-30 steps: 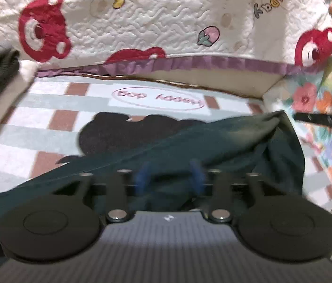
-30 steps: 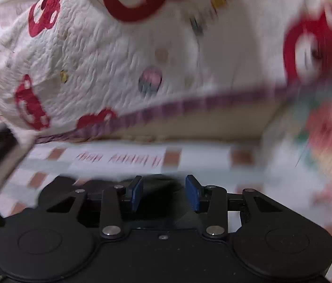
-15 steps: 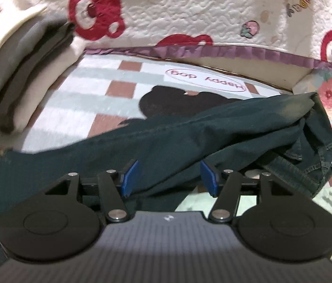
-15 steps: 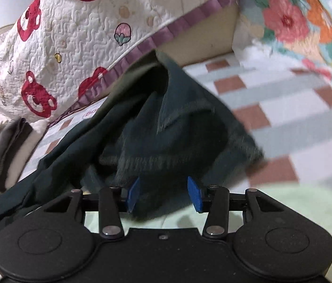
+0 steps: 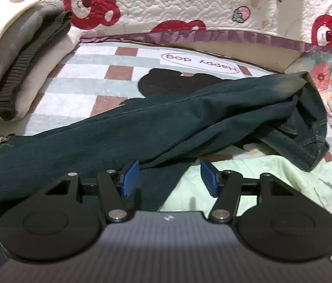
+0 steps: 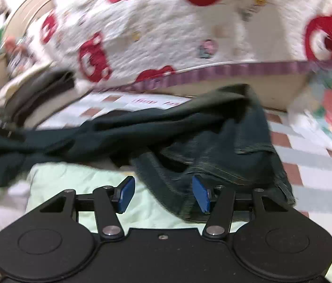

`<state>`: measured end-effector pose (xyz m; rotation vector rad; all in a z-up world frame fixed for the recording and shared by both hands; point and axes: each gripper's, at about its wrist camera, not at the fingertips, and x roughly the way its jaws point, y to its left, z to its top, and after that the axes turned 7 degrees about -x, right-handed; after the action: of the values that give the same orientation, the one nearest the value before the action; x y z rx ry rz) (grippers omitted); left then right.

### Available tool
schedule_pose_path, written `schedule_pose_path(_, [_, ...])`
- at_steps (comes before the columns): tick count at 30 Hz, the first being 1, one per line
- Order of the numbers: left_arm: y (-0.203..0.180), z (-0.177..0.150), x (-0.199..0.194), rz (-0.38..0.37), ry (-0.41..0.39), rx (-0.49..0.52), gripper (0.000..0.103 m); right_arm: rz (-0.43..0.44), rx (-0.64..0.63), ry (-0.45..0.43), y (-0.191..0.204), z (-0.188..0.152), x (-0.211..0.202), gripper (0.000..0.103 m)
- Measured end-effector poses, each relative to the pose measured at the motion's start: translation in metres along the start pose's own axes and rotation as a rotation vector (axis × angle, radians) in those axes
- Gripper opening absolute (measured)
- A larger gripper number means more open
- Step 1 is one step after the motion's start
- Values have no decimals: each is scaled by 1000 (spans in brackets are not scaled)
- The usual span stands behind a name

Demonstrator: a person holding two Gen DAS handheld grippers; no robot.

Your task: Fold clothes

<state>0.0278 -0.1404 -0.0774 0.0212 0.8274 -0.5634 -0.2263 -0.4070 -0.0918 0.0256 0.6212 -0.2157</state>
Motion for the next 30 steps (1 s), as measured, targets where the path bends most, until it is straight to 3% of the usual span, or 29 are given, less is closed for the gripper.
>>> schedule_pose_path(3, [4,6,5,6,12,23,57,29,82,51,-4,4,11,59])
schedule_pose_path(8, [12,16,14,12,31,57,61,108,440,87,-47,7,24,60])
schedule_pose_path(13, [29,33,40,-84,61,-45,61,58,551,188,-62,6,44,60])
schedule_pose_path(16, [38,41,54,-142,79,-103,61,113,653,215,-59,1,49,60])
schedule_pose_path(18, [35,26,52,-180,96,-91,62,126,730,204,-58,-2,51,60])
schedule_pose_path(22, [11,3,54,-99,105,102,64,70,810,199,-57,-1,63,60])
schedule_pose_path(24, [0,-5,59,-45,118,194,73,47,863,191,-59,-1,66,60])
schedule_pose_path(26, [-7,-10,71,21,162,264,74,41,928,184,-61,-4,67,61])
schedule_pose_path(30, [-12,-12,71,57,141,305,74,30,1021,209,-62,-8,70,61])
